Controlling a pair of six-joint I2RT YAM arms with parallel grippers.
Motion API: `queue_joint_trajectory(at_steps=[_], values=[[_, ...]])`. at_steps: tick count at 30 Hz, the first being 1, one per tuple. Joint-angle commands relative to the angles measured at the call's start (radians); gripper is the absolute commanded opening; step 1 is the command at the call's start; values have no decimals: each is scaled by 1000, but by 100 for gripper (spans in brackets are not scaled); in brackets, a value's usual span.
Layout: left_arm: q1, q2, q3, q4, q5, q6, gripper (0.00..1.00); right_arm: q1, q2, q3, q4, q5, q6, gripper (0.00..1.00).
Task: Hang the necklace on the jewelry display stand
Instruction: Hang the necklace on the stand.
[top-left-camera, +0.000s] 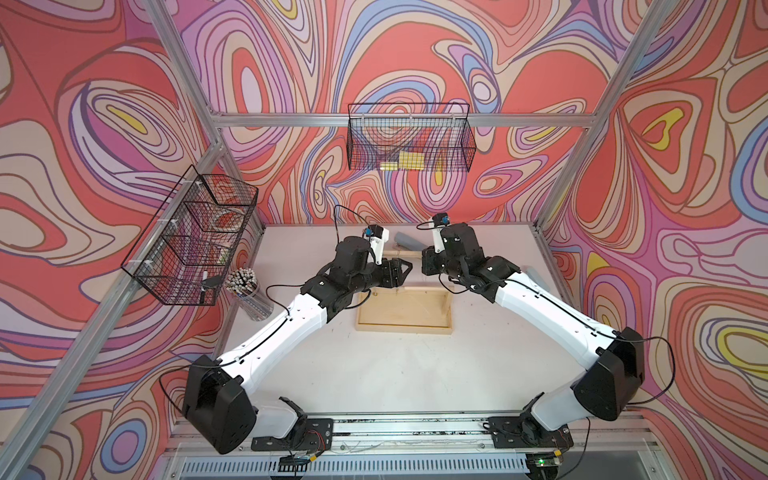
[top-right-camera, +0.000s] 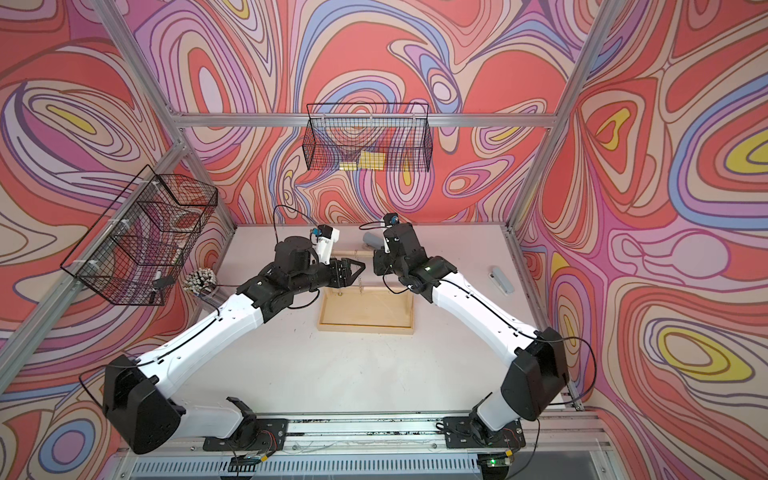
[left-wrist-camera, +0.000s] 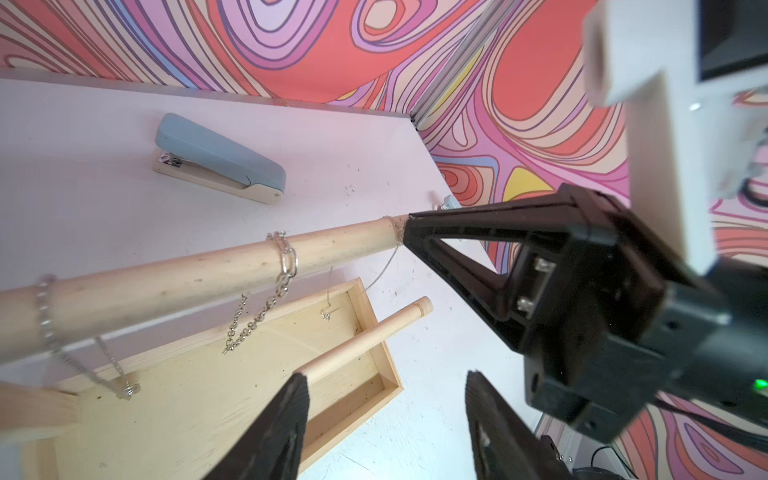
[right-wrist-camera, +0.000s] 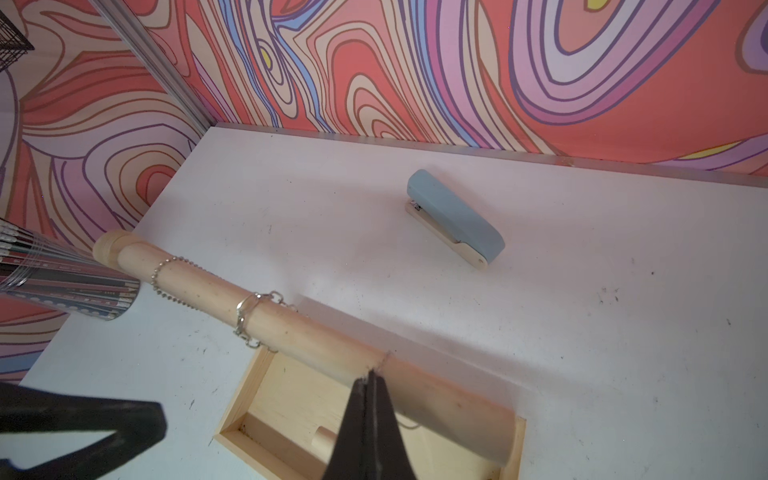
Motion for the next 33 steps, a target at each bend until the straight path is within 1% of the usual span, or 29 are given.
queue_joint_trajectory(at_steps=[1,5,13,16,17,18,23,25,29,30,33], values=[[4,-72,-2,-68,-67,1,64,-2,7,56,-60,-44,-24,0],[4,-103,-27,-81,-103,0,65,-2,16,76,-87,-55,-27,4],[4,-109,-56,-86,-119,-4,66,-2,43,129,-126,-63,-34,14],[5,-120,-58,-114,-133,3,66,-3,59,149,-146,-72,-40,18],[5,-123,-61,-118,-139,5,66,-3,63,152,-148,-71,-41,22],[6,-128,-63,-121,-145,8,66,-2,67,157,-154,-69,-40,24],[10,-145,-67,-157,-178,7,66,-2,67,181,-180,-55,-35,26],[12,-162,-72,-175,-190,6,67,-2,49,187,-183,-54,-35,32],[27,-197,-46,-269,-230,13,76,-3,9,204,-196,-42,-35,45],[32,-205,-33,-296,-245,16,77,-2,4,207,-201,-36,-36,49],[57,-219,12,-372,-299,26,80,-3,-1,237,-231,-12,-50,64]])
